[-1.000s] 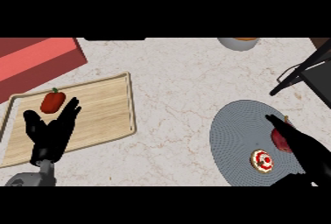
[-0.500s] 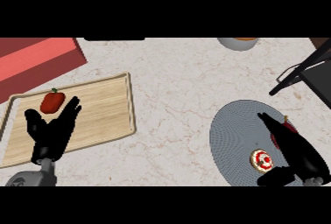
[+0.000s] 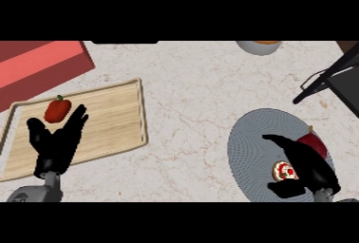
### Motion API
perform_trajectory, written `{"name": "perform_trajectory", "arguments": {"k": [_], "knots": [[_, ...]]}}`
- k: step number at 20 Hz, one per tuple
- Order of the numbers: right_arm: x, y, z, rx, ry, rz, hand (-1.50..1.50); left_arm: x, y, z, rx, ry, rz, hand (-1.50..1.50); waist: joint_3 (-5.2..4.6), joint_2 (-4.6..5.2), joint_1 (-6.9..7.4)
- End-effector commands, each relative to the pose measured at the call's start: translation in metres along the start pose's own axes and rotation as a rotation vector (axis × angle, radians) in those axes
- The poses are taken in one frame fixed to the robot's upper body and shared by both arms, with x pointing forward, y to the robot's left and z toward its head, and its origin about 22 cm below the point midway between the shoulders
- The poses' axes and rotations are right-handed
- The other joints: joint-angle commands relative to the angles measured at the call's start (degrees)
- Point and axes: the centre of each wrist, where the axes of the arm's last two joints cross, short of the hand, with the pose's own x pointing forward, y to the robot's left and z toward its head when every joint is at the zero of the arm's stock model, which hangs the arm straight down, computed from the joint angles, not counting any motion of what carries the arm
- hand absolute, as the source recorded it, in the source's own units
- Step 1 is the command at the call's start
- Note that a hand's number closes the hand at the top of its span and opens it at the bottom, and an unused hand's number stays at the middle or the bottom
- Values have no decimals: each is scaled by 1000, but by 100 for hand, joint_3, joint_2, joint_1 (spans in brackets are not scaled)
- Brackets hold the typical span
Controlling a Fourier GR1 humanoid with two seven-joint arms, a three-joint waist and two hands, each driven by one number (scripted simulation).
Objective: Pick the cupcake from the placemat and place it in the tiered shelf
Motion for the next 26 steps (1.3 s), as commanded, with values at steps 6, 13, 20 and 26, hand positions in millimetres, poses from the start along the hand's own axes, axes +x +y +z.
{"name": "perform_trajectory", "arguments": {"k": [6, 13, 20, 26], "knots": [[3, 17, -7, 102, -127, 58, 150, -15, -1, 2, 22, 105, 7, 0, -71, 56, -22], [-4, -3, -39, -151, 339, -329, 150, -20, -3, 6, 15, 88, 5, 0, -78, 120, -26], [59, -53, -66, -528, 624, -541, 150, -16, 2, 1, 4, 99, 10, 0, -95, 103, 109], [130, -116, -64, -864, 611, -453, 150, -22, -5, 0, -2, 100, -11, 0, -104, 70, 103]]}}
